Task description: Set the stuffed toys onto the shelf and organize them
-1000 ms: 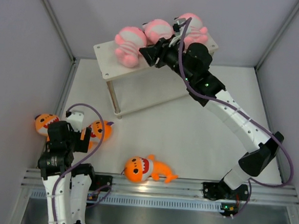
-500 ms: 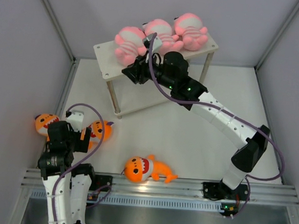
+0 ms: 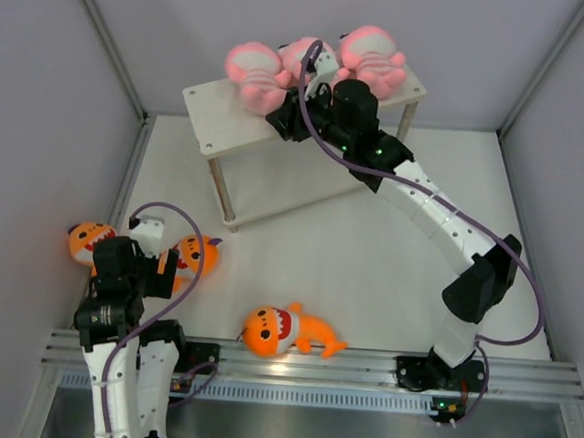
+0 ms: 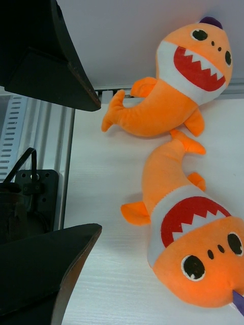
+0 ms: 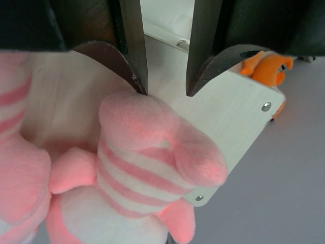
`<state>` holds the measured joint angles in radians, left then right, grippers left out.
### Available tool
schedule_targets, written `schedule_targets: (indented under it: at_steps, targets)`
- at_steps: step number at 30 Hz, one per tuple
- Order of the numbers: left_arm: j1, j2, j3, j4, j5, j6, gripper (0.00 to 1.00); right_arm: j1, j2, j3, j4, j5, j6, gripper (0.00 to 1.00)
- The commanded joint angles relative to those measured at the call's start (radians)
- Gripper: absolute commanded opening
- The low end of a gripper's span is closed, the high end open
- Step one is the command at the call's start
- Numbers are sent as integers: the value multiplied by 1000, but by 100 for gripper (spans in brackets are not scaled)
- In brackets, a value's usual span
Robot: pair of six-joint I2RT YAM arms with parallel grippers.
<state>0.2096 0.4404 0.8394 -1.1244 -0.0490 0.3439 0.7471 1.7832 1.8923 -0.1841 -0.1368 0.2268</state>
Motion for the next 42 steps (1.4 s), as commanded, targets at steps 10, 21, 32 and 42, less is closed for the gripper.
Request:
schedule_targets:
  at_steps: [10,21,32,42]
  targets:
    - [8,-8,-5,26,6,10,99,-8,-138,-50,54,-69,-21,37]
    - [8,-12,-5,28,5,10,98,-9,-363,-82,-268,-147,-198,58]
    - [8,-15,-5,26,11,14,99,-8,-769,-954,-160,-99,-43,62]
    - [10,-14,-5,28,6,12,99,24,-915,-1351,-31,-297,0,63]
